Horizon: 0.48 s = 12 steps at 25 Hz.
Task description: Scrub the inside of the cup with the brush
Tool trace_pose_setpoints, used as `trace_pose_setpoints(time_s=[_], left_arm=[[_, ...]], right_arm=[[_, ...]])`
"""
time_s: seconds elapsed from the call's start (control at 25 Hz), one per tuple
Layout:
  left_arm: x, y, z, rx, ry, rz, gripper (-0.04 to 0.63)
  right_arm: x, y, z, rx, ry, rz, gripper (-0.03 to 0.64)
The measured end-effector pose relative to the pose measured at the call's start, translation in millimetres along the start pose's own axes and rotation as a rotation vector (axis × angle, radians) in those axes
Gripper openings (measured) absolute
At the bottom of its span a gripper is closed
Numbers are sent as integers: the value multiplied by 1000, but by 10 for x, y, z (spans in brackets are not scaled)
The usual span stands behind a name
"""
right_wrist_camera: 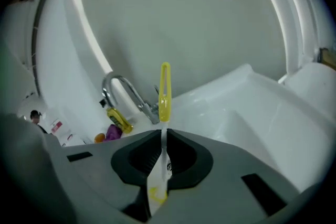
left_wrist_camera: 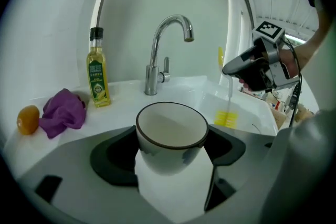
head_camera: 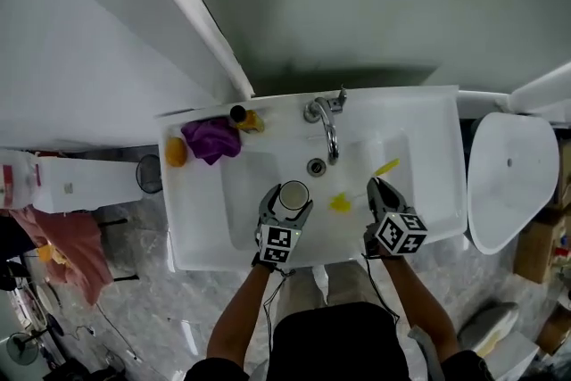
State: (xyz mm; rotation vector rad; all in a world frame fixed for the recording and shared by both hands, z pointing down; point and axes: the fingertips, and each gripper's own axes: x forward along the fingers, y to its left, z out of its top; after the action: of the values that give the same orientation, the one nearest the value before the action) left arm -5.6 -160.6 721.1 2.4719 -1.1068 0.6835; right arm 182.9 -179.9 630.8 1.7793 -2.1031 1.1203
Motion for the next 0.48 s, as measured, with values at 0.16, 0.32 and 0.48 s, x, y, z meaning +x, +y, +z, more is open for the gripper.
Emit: trace_pose_setpoints(time_s=[0.16, 0.32, 0.48], left_arm=[[-229, -182, 258, -1, -12, -40, 400], [-386, -266, 649, 36, -53, -63, 400], [-501, -361, 849, 64, -22, -80, 400]], right_arm=[[-560, 524, 640, -129, -111, 75, 55], [-1145, 1075, 1362, -152, -250, 196, 55], [-1562, 1647, 1840, -195, -347, 331, 55]])
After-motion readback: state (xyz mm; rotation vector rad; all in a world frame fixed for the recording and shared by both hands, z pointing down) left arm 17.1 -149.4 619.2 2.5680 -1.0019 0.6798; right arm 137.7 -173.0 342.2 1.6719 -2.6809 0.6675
